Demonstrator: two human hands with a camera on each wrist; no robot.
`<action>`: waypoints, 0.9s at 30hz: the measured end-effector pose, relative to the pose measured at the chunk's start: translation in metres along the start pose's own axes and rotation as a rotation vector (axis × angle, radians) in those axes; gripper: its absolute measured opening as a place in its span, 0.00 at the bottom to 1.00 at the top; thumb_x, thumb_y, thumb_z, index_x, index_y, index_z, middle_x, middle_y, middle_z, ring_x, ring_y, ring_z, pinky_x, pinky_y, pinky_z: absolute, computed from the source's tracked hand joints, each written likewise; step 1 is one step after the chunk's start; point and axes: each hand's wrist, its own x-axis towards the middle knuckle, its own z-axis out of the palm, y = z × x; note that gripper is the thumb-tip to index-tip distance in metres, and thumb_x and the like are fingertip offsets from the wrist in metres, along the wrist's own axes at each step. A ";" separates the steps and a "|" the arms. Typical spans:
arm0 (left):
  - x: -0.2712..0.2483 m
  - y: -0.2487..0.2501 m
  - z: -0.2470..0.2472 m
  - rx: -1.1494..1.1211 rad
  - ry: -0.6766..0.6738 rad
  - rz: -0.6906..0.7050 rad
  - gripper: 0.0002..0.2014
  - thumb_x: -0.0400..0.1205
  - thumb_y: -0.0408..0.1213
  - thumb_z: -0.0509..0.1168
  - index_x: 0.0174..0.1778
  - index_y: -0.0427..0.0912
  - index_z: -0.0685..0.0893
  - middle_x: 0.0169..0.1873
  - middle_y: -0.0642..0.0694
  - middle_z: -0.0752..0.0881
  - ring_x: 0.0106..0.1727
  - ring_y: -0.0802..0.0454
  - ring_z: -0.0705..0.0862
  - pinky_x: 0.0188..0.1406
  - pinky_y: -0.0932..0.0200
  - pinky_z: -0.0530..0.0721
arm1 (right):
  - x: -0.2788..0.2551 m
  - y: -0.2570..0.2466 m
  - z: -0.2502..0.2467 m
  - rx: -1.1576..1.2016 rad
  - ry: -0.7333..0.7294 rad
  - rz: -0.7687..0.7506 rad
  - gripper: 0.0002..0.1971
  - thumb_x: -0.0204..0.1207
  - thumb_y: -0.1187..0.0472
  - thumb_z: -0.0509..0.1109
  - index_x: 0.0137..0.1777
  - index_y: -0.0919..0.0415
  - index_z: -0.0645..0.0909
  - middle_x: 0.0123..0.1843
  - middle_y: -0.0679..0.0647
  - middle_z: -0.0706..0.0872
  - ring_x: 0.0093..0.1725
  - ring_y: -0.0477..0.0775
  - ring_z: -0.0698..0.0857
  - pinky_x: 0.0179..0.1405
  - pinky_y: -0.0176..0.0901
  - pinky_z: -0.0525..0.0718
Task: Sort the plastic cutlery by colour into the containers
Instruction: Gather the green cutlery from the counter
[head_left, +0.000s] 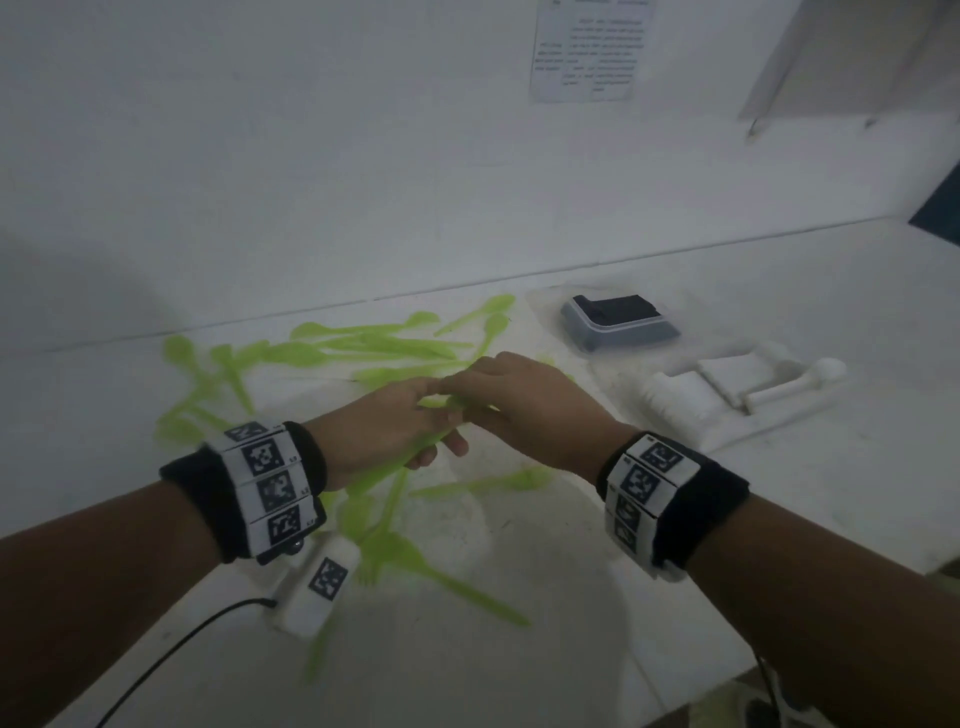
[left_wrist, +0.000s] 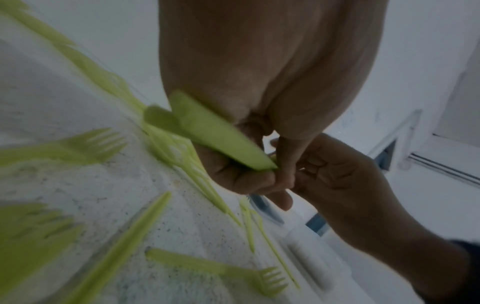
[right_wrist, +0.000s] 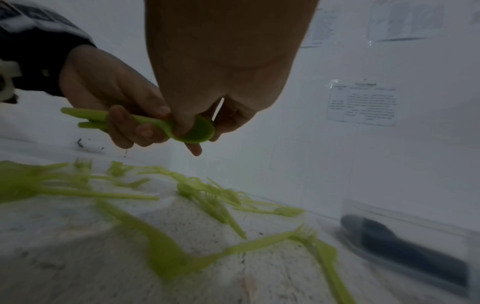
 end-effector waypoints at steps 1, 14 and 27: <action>0.001 0.002 0.001 0.049 -0.013 0.000 0.17 0.89 0.48 0.65 0.73 0.51 0.77 0.50 0.41 0.92 0.35 0.52 0.80 0.39 0.54 0.79 | -0.001 0.000 -0.001 -0.060 -0.010 -0.037 0.12 0.84 0.57 0.70 0.65 0.52 0.86 0.50 0.52 0.87 0.46 0.59 0.84 0.40 0.49 0.79; 0.051 0.041 0.015 1.215 0.040 0.354 0.30 0.91 0.55 0.41 0.91 0.55 0.43 0.51 0.54 0.73 0.46 0.50 0.78 0.49 0.50 0.79 | -0.049 0.053 -0.067 -0.248 0.100 0.266 0.09 0.87 0.52 0.69 0.58 0.57 0.84 0.48 0.53 0.83 0.43 0.62 0.84 0.37 0.55 0.81; 0.177 0.115 0.096 1.116 0.206 0.353 0.27 0.92 0.50 0.48 0.89 0.56 0.54 0.50 0.55 0.81 0.43 0.57 0.83 0.49 0.48 0.79 | -0.076 0.207 -0.145 -0.182 -0.016 0.313 0.07 0.87 0.54 0.65 0.58 0.56 0.80 0.48 0.53 0.79 0.41 0.60 0.80 0.39 0.55 0.80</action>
